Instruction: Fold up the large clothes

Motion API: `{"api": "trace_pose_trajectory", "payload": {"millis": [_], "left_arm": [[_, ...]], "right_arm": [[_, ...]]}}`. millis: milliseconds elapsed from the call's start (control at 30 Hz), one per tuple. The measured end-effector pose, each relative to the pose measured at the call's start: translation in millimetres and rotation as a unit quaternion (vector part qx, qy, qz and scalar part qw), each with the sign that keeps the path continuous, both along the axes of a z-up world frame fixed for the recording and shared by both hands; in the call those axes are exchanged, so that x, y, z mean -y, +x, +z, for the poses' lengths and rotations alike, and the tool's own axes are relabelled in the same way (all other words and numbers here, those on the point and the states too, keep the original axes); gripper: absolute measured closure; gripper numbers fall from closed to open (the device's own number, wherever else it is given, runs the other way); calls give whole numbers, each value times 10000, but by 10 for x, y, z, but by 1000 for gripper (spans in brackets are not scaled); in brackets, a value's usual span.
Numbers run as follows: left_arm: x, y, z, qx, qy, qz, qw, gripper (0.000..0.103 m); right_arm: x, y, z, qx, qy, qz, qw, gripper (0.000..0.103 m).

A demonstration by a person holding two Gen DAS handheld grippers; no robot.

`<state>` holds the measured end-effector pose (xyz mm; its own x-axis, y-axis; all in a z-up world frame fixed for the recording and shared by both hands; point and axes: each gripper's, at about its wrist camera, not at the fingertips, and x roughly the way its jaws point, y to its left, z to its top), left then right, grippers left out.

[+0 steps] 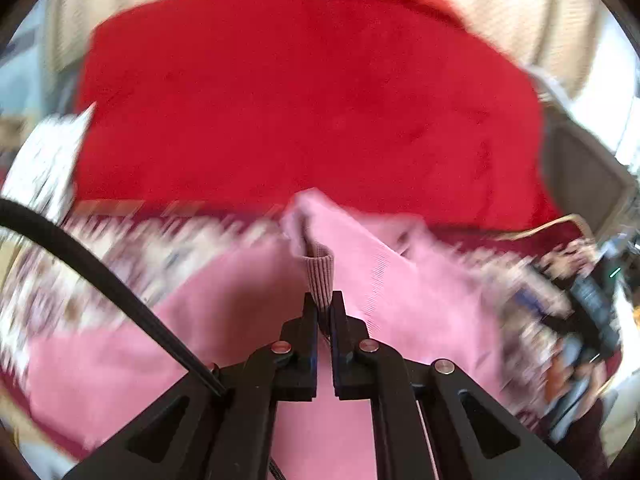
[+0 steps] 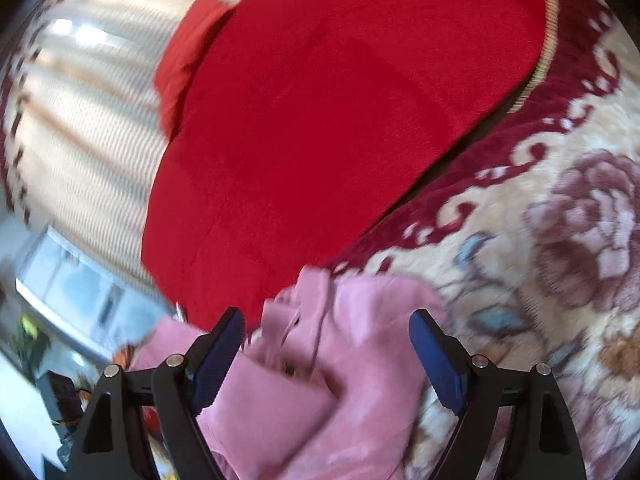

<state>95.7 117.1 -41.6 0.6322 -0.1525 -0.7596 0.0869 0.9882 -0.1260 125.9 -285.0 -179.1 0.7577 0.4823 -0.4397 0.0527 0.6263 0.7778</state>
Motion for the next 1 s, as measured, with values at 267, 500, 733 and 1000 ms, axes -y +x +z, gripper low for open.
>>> {"api": "trace_pose_trajectory", "payload": {"millis": [267,500,733,1000], "left_arm": [[-802,-414,-729,-1070,-126,845,9906,74],[-1607,-888,-547,-644,-55,1693,9834,51],[-2459,-1090,-721,-739,-1185,2978,9444,45],[-3080,-1155,-1168,-696,-2390,4127,8762,45]], "right_arm": [[-867,-149,212,344,-818,1155,9893,17],[-1512,-35,-164,-583,-1656,2107,9617,29],[-1528,-167,39,-178,-1316,2062,9695,30],[-1521,-226,156,194,-1556,1724,9725,30]]}}
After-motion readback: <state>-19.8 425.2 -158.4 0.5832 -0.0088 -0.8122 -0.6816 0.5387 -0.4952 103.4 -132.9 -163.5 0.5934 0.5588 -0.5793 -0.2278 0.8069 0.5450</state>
